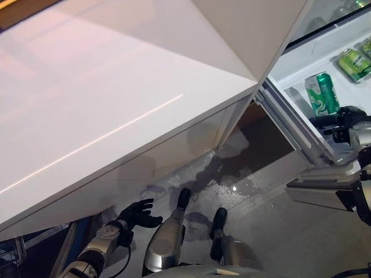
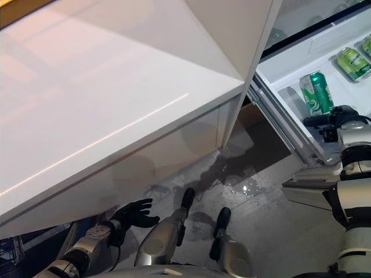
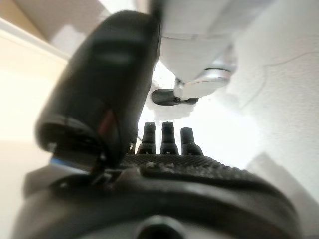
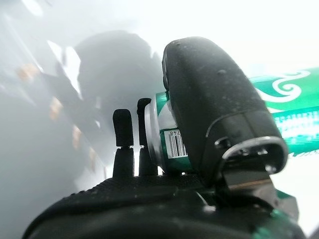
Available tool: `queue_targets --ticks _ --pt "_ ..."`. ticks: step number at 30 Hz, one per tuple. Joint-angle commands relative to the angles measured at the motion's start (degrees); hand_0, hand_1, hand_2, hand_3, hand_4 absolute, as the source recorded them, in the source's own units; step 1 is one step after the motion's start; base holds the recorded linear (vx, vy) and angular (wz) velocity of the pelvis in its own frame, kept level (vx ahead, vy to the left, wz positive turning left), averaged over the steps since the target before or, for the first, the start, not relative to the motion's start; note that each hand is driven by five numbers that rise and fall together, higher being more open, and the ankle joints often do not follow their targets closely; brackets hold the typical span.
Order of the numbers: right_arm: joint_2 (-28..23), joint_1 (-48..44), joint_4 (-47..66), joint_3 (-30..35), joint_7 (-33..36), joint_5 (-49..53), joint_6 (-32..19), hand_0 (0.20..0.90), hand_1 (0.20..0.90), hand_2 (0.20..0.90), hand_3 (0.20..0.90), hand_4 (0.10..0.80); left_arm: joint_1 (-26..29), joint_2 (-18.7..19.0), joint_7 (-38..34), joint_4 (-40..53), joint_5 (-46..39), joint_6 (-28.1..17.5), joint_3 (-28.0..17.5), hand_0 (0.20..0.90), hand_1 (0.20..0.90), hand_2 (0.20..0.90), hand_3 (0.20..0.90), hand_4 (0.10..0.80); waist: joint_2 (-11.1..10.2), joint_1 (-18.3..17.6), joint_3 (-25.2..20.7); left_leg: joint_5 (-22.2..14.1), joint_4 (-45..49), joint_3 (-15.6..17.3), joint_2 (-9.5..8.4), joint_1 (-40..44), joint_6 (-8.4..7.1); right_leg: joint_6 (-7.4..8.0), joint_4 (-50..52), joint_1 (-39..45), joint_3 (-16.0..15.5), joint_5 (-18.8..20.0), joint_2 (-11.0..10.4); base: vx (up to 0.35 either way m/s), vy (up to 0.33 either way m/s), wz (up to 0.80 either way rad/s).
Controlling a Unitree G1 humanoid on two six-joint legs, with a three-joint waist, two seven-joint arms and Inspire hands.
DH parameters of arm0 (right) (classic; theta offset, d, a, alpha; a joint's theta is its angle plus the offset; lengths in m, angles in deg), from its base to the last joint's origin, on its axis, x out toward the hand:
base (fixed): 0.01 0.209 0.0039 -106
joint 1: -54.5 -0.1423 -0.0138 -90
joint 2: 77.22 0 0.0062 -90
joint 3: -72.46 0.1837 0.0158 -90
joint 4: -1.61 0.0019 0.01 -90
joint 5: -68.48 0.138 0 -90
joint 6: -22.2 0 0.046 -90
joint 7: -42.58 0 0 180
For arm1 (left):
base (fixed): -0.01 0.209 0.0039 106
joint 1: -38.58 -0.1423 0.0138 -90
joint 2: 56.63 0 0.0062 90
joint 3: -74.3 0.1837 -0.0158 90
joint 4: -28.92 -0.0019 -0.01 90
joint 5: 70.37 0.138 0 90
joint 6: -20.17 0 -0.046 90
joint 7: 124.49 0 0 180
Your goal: Put drinks into fridge and close the fridge
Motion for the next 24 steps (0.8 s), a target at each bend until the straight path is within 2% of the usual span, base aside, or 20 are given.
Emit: queue_targets --ticks 1,5,6,7,8,9,14,18,23,24 --pt "-5.8 -3.3 2.2 -4.9 -3.0 -7.9 -2.3 0.3 0.3 0.3 0.2 0.1 -3.8 1.0 0.9 1.8 -1.0 -0.4 -0.8 0.9 0.9 0.9 0.9 0.8 -0.8 -1.1 -3.0 -9.3 9.0 5.5 -4.22 -2.9 3.89 -0.78 10.6 -6.6 1.1 -4.7 0.4 0.0 0.0 0.0" --pt "-4.9 -2.7 1.0 -5.9 -6.3 -9.3 -3.3 0.3 0.3 0.3 0.2 0.1 -3.7 1.5 0.9 4.2 -0.2 -2.0 -0.6 0.9 0.9 0.9 0.9 0.8 -0.5 -0.8 -2.7 -9.2 9.3 5.4 -4.41 -2.8 3.96 -0.69 11.1 -6.7 1.0 -4.7 0.2 0.0 0.0 0.0" --pt "-4.6 -2.5 1.0 -6.0 -6.8 -9.6 -3.4 0.321 0.321 0.321 0.225 0.125 -3.7 1.6 0.9 4.8 -0.1 -2.2 -0.6 0.9 0.9 0.9 0.9 0.8 -0.5 -0.7 -2.6 -9.3 9.4 5.4 -4.46 -2.7 3.96 -0.67 11.2 -6.5 0.9 -4.7 0.2 0.0 0.0 0.0" --pt "-4.4 -2.3 0.8 -6.1 -7.2 -10.0 -3.7 0.578 0.578 0.578 0.524 0.424 -3.7 1.9 0.9 5.4 -0.4 -2.1 -0.5 0.9 0.9 0.9 0.9 0.8 -0.5 -0.6 -2.6 -9.3 9.6 5.4 -4.52 -2.7 3.98 -0.65 11.3 -6.5 0.9 -4.7 0.1 0.0 0.0 0.0" --pt "-4.3 -2.2 0.7 -6.1 -7.6 -10.2 -3.9 0.684 0.684 0.684 0.647 0.547 -3.6 2.0 0.9 5.6 -0.5 -2.1 -0.5 0.9 0.9 0.9 0.9 0.8 -0.5 -0.5 -2.6 -9.3 9.6 5.3 -4.54 -2.7 3.98 -0.65 11.4 -6.5 0.9 -4.7 0.1 0.0 0.0 0.0" --pt "-3.9 -1.9 0.7 -6.0 -8.0 -10.2 -4.1 0.9 0.9 0.9 0.9 0.8 -3.6 2.0 0.8 6.1 -0.2 -1.7 -0.4 0.9 0.9 0.9 0.9 0.8 -0.5 -0.4 -2.6 -9.4 9.7 5.3 -4.57 -2.6 4.0 -0.59 11.3 -6.3 0.8 -4.7 0.0 0.0 0.0 0.0" --pt "-2.8 -1.8 0.8 -6.3 -8.5 -10.5 -5.6 0.9 0.9 0.9 0.9 0.8 -3.6 2.1 0.4 5.8 1.0 -1.3 -0.3 0.9 0.9 0.9 0.9 0.8 -0.6 -0.1 -2.7 -9.5 9.6 5.1 -4.58 -2.0 3.99 -0.46 11.2 -5.7 0.7 -4.6 0.0 0.0 0.0 0.0" --pt "-1.9 -2.0 4.4 -6.5 -8.1 -5.6 -7.7 0.9 0.9 0.9 0.9 0.8 -4.2 2.2 0.2 5.1 2.8 -1.1 -0.8 0.9 0.9 0.9 0.9 0.8 -0.9 -0.1 -2.8 -9.7 9.3 5.1 -4.53 -0.9 3.87 -0.34 11.0 -4.7 0.7 -4.8 0.0 0.0 0.0 0.0" --pt "-1.7 -0.9 16.4 -4.3 -6.3 12.1 -12.6 0.9 0.9 0.9 0.9 0.8 -5.0 2.1 0.1 4.3 4.6 -1.2 -2.3 0.9 0.9 0.9 0.9 0.8 -1.9 -0.8 -3.8 -9.8 8.1 5.3 -4.36 0.5 3.7 -0.07 9.8 -3.4 0.9 -4.6 0.2 0.001 0.005 -0.01" --pt "-1.9 0.8 22.4 -1.8 -2.5 20.8 -15.9 0.9 0.9 0.9 0.9 0.8 -5.6 1.9 0.3 3.5 5.0 -1.7 -3.2 0.9 0.9 0.9 0.9 0.8 -2.4 -1.4 -4.3 -10.1 7.6 5.5 -4.28 1.6 3.68 0.01 9.6 -2.6 1.2 -4.9 0.3 0.012 0.032 -0.09"
